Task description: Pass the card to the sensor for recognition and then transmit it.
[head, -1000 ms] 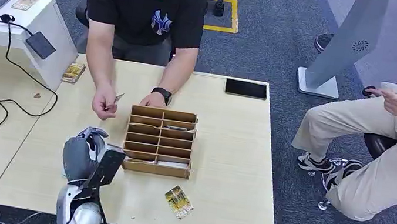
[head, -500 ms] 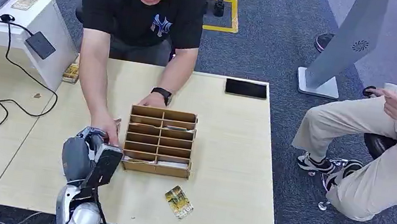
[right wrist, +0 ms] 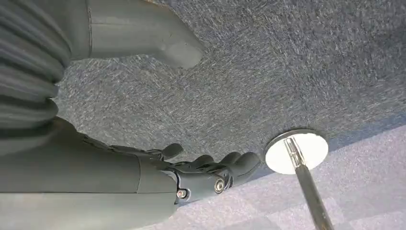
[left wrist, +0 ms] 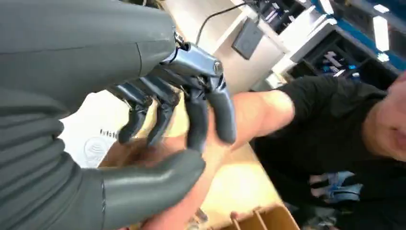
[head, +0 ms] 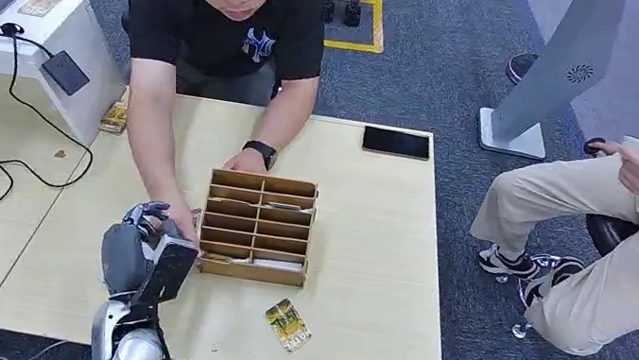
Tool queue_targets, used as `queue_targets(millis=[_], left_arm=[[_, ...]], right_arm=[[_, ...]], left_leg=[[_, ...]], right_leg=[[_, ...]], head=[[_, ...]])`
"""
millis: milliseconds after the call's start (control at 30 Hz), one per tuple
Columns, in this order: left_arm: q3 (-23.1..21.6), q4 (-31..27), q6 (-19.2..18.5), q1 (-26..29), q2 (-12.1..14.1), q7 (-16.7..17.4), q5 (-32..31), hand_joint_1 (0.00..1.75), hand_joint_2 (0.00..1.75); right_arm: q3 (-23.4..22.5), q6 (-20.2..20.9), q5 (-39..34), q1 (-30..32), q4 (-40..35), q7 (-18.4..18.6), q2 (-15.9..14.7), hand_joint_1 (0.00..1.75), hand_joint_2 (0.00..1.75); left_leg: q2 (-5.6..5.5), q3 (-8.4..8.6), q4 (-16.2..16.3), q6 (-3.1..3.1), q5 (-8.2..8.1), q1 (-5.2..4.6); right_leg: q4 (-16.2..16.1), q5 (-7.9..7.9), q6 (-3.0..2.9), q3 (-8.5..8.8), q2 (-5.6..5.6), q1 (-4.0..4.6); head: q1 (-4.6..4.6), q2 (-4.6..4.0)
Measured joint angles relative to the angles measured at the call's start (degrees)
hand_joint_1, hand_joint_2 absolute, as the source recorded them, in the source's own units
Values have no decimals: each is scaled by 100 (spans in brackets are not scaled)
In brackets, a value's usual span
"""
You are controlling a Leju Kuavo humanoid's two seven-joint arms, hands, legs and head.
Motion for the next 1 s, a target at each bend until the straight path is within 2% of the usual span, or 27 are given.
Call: queue_targets(millis=[267, 1000], left_arm=[[-127, -184, 0, 137, 28, -376, 869, 0, 175], [-149, -214, 2, 151, 48, -474, 917, 0, 175]], right_arm=[[-2, 0, 4, 3, 7, 4, 0, 0, 175], [0, 0, 22, 3, 11, 4, -2, 0, 175]], left_leg=[[0, 1, 0, 0, 0, 0], [0, 1, 0, 0, 0, 0]], right_leg=[[0, 0, 0, 0, 0, 0], [0, 0, 0, 1, 0, 0]], head=[[0, 0], [0, 0]])
